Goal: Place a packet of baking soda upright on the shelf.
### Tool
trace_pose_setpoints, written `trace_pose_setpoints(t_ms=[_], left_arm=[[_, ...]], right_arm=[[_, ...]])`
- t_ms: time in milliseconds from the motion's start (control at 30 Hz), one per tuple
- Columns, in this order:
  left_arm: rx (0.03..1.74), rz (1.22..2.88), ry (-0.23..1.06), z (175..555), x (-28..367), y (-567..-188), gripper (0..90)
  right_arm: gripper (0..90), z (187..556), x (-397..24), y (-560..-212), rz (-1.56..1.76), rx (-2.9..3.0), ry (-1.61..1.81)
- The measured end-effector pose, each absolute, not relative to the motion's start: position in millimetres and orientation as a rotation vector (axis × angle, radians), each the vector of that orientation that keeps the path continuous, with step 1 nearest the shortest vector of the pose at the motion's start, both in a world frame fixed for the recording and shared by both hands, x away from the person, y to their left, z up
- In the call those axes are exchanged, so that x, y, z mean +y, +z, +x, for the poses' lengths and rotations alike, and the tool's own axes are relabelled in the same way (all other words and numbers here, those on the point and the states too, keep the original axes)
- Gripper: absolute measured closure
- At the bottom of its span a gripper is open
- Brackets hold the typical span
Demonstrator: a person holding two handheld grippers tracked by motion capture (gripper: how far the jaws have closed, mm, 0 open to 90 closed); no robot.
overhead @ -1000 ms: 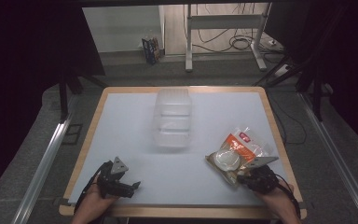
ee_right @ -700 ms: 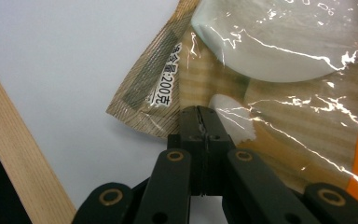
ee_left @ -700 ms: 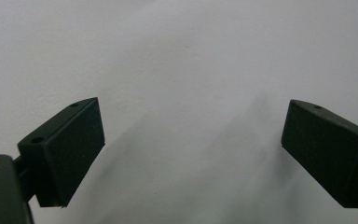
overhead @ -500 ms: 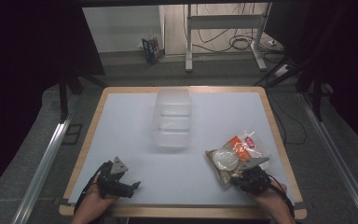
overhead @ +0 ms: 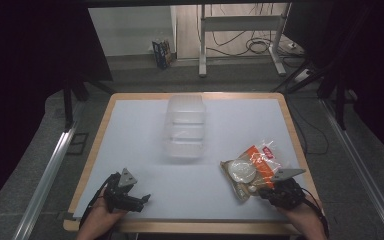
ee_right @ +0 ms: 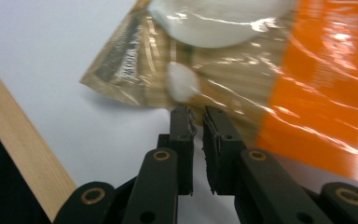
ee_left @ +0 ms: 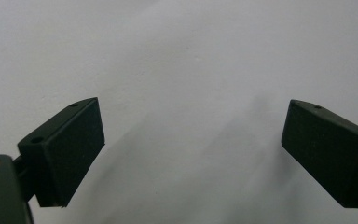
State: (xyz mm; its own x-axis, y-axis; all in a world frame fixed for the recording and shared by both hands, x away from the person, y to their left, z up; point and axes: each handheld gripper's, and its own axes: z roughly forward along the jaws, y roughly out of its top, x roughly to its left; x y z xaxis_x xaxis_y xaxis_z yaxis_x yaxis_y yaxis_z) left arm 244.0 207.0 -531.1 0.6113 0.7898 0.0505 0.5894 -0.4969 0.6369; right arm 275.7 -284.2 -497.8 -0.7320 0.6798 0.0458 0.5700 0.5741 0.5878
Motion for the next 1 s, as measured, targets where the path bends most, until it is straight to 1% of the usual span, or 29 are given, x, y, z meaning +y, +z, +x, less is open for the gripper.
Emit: trace_pose_setpoints(t_ms=[300, 367, 400, 500, 533, 567, 600, 667, 733, 800, 933, 1000], left_arm=[[1.082, 2.259, 0.455, 243.9, 207.0, -531.0, 5.9], [1.082, 2.258, 0.455, 243.9, 207.0, -531.0, 5.9], [1.081, 2.258, 0.455, 243.9, 207.0, -531.0, 5.9], [1.082, 2.258, 0.455, 243.9, 207.1, -531.0, 5.9], [1.082, 2.259, 0.455, 243.8, 206.9, -531.0, 5.9], [1.082, 2.259, 0.455, 243.8, 206.9, -531.0, 5.9], [1.082, 2.258, 0.455, 243.8, 206.8, -531.0, 5.9], [1.082, 2.259, 0.455, 243.9, 206.8, -531.1, 5.9], [1.082, 2.264, 0.453, 244.1, 206.8, -531.0, 5.9], [1.081, 2.266, 0.455, 244.0, 206.6, -531.1, 5.9], [1.081, 2.269, 0.456, 244.0, 206.1, -531.1, 5.9], [1.078, 2.272, 0.461, 243.8, 205.7, -531.1, 5.9]], right_arm=[[75.9, 276.5, -316.6, -489.9, 1.164, 2.525, 0.872], [72.9, 277.3, -323.4, -488.9, 1.188, 2.504, 0.871], [72.9, 277.3, -323.4, -488.9, 1.188, 2.504, 0.871], [67.6, 277.3, -331.6, -488.7, 1.229, 2.489, 0.863], [64.5, 277.7, -335.7, -488.7, 1.240, 2.473, 0.873], [64.5, 277.7, -335.7, -488.7, 1.240, 2.473, 0.873], [59.4, 277.6, -341.2, -487.6, 1.264, 2.446, 0.876], [58.1, 277.4, -342.3, -487.3, 1.270, 2.440, 0.870], [51.5, 278.5, -348.6, -487.9, 1.285, 2.405, 0.899], [50.6, 279.0, -349.0, -488.2, 1.286, 2.401, 0.911], [43.8, 280.4, -343.2, -486.0, 1.265, 2.391, 0.939], [42.1, 282.0, -341.7, -485.6, 1.257, 2.384, 0.934]])
